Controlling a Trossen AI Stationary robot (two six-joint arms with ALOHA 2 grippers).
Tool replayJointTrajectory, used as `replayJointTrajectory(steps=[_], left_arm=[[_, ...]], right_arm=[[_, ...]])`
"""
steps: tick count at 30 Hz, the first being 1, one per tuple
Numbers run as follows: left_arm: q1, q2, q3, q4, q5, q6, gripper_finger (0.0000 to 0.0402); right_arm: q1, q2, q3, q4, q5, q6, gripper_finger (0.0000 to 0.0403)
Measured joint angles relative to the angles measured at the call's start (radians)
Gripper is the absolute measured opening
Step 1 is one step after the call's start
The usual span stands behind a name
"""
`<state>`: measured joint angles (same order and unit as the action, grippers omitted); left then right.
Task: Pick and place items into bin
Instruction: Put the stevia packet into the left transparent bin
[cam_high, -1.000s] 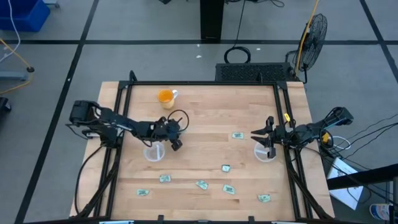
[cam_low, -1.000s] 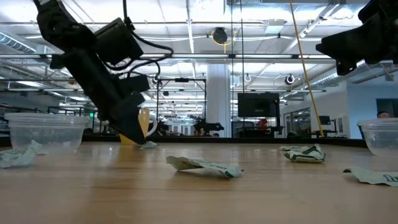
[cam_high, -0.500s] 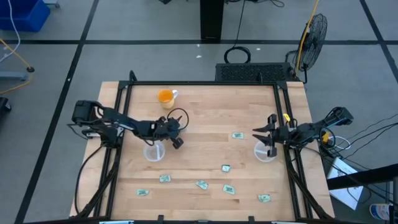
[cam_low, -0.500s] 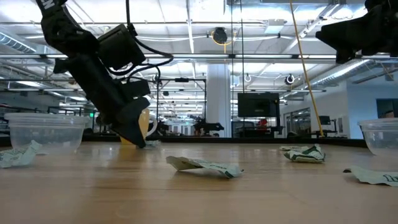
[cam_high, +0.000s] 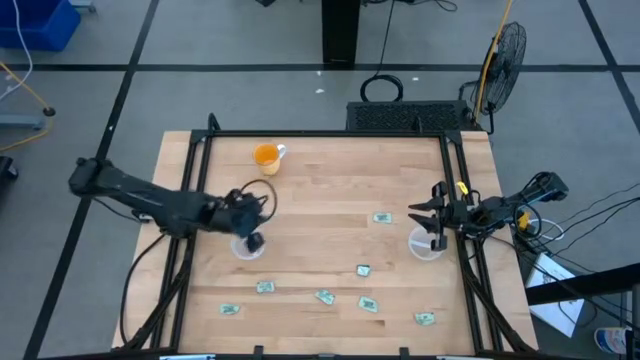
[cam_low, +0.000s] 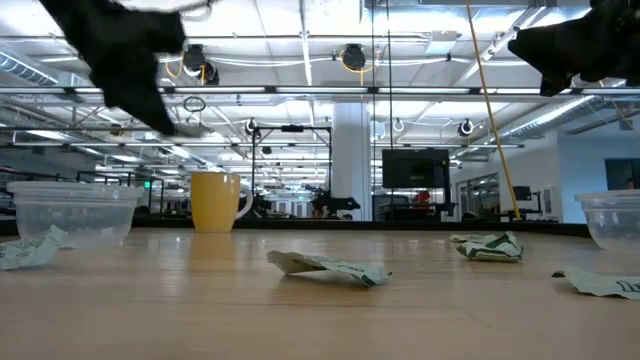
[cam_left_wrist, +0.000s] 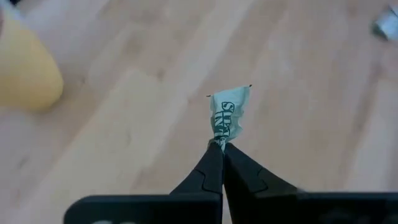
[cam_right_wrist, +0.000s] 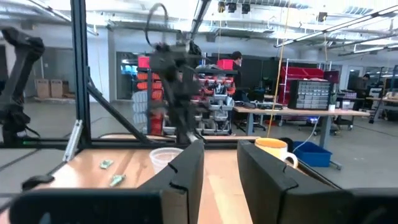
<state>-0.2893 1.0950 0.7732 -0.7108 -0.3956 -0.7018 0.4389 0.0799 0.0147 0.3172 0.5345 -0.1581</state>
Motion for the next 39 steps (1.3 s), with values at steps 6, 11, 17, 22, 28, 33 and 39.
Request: replayJointTrajectory(steps=[6,11,17,22,28,33,39], left_arm=[[-0.217,0.009,0.049,-0.170,0.003,-0.258,0.0002],[-0.315,0.115,0.016,-0.196,0.022,-0.358,0.0002],[-0.330,0.251,0.014,-0.197,0.023,-0.405,0.0005],[-0.281,0.337,0.014,-0.204,0.029,-0.408,0.0003],[-0.201,0.361,0.014,-0.201,0.090,-0.388,0.0018],[-0.163,0.361,0.014,-0.196,0.168,-0.365,0.0024],[-0.158,0.361,0.014,-0.177,0.170,-0.344,0.0025]], right_arm=[[-0.001,0.000,0.000,0.000,0.047,-0.023,0.0091],[-0.001,0.000,0.000,0.008,0.046,-0.032,0.0091],[-0.001,0.000,0.000,0.014,0.046,-0.049,0.0091],[-0.002,0.000,0.000,0.034,0.046,-0.084,0.0091],[-0.002,0.000,0.000,0.142,0.046,-0.167,0.0091],[-0.002,0.000,0.000,0.143,0.046,-0.199,0.0091],[-0.002,0.000,0.000,0.136,0.132,-0.198,0.0091]])
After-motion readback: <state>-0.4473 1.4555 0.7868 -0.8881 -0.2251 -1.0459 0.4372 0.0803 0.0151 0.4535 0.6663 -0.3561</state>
